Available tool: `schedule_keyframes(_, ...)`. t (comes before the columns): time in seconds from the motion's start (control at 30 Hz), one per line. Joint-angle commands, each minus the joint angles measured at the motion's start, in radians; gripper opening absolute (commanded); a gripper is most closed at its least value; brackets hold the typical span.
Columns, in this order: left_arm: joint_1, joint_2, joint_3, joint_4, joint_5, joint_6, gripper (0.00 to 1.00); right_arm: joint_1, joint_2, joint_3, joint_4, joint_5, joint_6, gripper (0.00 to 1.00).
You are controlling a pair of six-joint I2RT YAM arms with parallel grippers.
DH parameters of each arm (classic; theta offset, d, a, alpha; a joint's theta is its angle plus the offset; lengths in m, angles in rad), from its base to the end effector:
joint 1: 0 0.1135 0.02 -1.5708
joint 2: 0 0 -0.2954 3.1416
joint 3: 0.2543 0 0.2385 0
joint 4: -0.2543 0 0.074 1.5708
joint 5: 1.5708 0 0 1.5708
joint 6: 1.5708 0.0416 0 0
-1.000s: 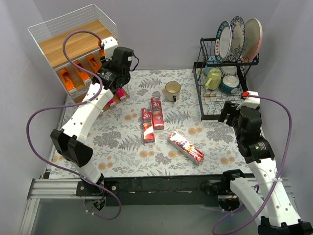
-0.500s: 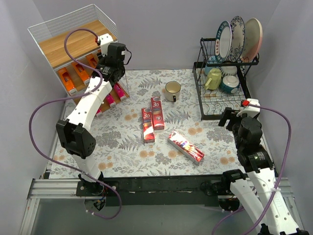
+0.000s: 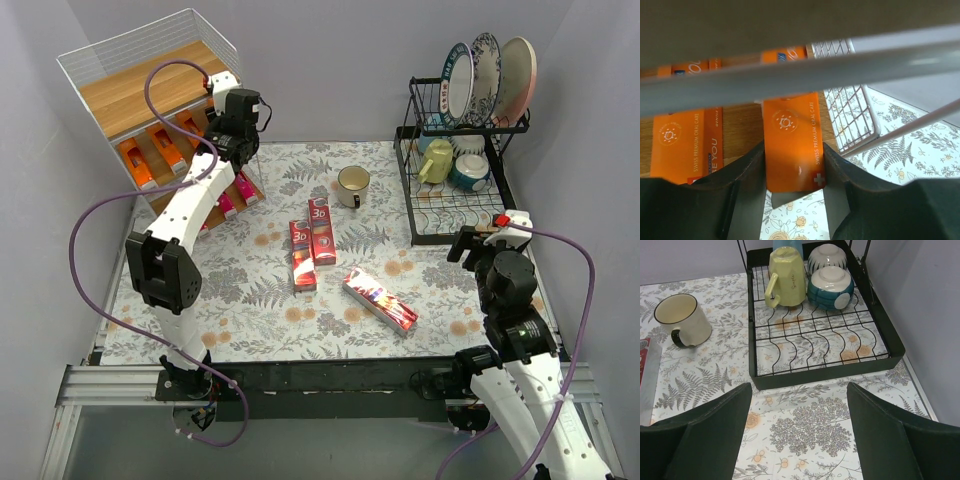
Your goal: Place and organize the toothpastes onto the shelf
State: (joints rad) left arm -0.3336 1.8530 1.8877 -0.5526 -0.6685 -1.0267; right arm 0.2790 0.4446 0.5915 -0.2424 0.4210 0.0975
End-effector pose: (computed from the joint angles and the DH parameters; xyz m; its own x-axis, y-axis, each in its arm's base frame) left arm 0.4086 -0.1143 0.4124 -0.0266 -0.7014 -0.7123 -0.5306 0.6138 -0.5846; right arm 0.0858 0.0069 0.3230 -0.0776 0.0702 -0.9945 0.1480 0.9873 0.0581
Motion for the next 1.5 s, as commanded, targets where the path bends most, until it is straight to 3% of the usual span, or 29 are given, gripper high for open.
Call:
schedule_keyframes(0.0,0.008,-0.020,0.033,0.040,0.004,0.010,0.42,0.011,-0.021,-0.004,0.064,0.041,-0.019,0.85)
schedule_keyframes(0.33,0.007,-0.047,0.004,0.053,0.006,0.024,0.48,0.019,-0.043,-0.012,0.061,0.050,-0.019,0.84)
schedule_keyframes(0.6,0.011,-0.060,-0.027,0.079,-0.011,0.031,0.33,0.019,-0.049,-0.016,0.060,0.044,-0.013,0.84)
schedule_keyframes(0.93,0.018,-0.037,0.004,0.115,-0.034,0.017,0.32,0.019,-0.057,-0.029,0.064,0.039,-0.013,0.83)
schedule_keyframes(1.3,0.019,-0.064,-0.002,0.112,0.015,0.019,0.58,0.020,-0.072,-0.039,0.069,0.025,-0.009,0.83)
schedule_keyframes(1.47,0.018,-0.130,-0.035,0.098,0.072,-0.009,0.63,0.020,-0.081,-0.042,0.069,0.025,-0.010,0.83)
